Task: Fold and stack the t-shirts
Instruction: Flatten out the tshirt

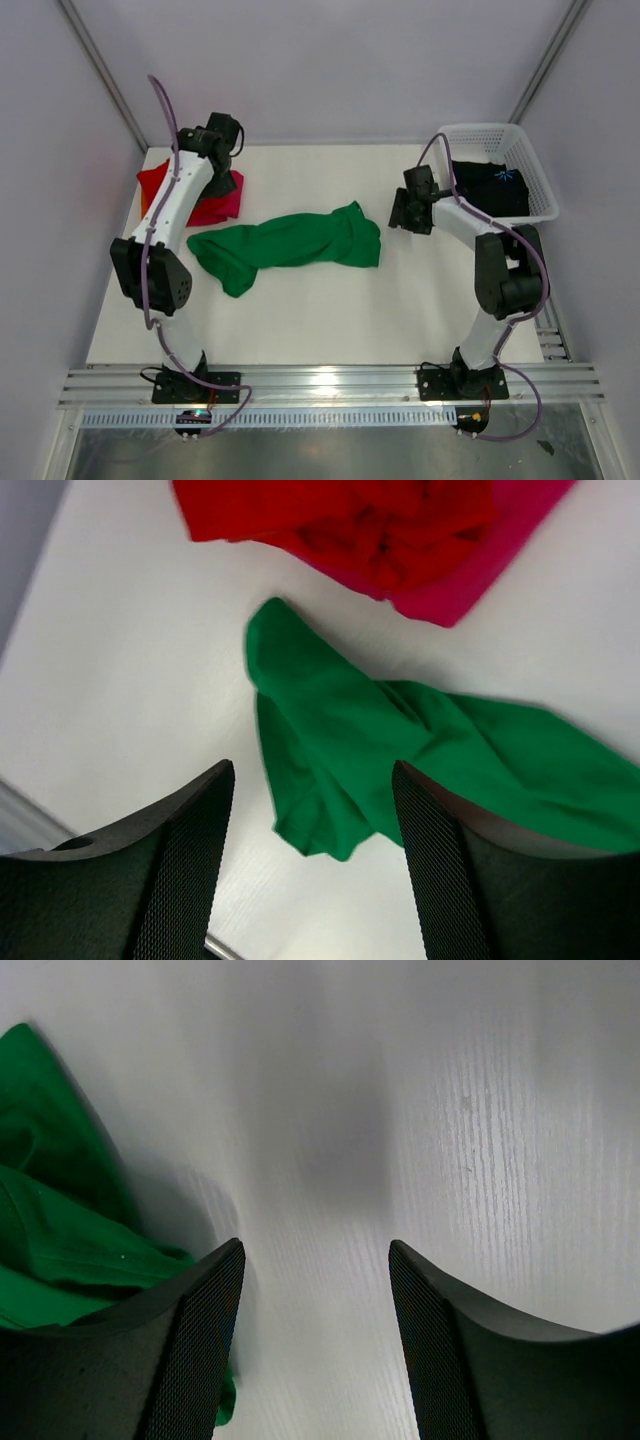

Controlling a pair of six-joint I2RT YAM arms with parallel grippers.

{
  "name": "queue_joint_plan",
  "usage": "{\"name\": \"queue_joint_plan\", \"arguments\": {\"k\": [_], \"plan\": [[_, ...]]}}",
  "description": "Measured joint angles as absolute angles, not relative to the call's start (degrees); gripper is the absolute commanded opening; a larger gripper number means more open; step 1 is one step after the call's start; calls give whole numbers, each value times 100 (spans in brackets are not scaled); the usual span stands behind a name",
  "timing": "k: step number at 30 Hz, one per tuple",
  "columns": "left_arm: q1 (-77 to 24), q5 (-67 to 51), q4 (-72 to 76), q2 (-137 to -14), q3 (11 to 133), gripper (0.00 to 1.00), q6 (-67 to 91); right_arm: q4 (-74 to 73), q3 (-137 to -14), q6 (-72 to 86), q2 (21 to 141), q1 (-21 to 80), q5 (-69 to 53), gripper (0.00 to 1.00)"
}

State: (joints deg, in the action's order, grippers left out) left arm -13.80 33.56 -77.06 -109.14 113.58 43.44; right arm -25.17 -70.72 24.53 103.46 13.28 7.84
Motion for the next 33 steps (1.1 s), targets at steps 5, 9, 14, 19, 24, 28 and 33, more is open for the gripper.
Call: {"name": "queue_joint_plan", "arguments": {"k": [5, 9, 14, 19, 24, 28, 33], "plan": [[-1387, 2141, -7537, -9885, 9699, 67, 4587, -2137, -6344, 2274, 9640, 1645, 751, 64], [-1428, 1466, -7570, -9365, 8241, 66, 5039, -1791, -5999, 2196, 9070, 2051, 790, 64], [-1798, 1144, -7266, -9319, 7319, 66, 5457, -1573, -5789, 2211, 8753, 2224, 840, 64], [-2178, 797, -6510, -9303, 6580, 65, 5841, -1540, -5739, 2226, 8737, 2235, 893, 64], [-2377, 631, -5852, -9303, 6265, 65, 6106, -1531, -5739, 2233, 8737, 2244, 926, 64], [-2517, 593, -5454, -9303, 6257, 65, 6152, -1525, -5730, 2233, 8737, 2244, 954, 64], [-2550, 672, -5135, -9303, 6257, 64, 6075, -1516, -5660, 2233, 8737, 2244, 989, 64]]}}
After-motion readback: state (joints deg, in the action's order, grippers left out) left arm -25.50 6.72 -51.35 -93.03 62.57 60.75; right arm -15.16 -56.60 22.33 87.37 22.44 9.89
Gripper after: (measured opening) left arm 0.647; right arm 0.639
